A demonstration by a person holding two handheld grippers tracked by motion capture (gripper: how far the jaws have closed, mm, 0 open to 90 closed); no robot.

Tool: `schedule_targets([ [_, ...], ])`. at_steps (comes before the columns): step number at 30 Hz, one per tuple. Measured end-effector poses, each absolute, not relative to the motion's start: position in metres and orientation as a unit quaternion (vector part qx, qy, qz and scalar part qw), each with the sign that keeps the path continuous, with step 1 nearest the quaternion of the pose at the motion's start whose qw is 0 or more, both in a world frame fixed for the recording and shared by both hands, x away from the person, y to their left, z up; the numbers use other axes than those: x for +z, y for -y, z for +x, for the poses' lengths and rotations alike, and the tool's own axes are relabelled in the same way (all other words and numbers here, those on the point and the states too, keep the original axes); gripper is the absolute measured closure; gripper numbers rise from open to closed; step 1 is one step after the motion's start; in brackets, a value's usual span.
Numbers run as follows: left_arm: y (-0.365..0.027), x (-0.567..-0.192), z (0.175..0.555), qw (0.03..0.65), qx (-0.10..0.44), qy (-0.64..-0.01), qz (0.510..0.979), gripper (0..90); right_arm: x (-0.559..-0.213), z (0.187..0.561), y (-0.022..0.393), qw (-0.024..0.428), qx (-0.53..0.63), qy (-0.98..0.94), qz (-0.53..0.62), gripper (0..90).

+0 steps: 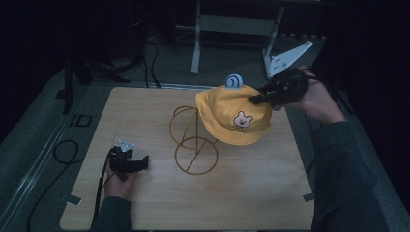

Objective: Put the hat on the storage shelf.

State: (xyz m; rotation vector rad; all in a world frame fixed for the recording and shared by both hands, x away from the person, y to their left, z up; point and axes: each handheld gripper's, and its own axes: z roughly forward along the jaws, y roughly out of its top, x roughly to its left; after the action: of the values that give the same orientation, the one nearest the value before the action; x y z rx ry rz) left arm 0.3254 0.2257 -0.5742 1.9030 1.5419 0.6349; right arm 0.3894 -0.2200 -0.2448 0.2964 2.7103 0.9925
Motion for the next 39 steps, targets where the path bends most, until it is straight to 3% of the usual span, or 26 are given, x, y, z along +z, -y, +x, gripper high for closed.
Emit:
schedule_targets([
  [39,-0.226,-0.574,0.325,0.300,0.238,-0.581,0.718,12.0,-0.238,0.391,0.177,0.121,0.316,-0.938,0.073,76.3],
])
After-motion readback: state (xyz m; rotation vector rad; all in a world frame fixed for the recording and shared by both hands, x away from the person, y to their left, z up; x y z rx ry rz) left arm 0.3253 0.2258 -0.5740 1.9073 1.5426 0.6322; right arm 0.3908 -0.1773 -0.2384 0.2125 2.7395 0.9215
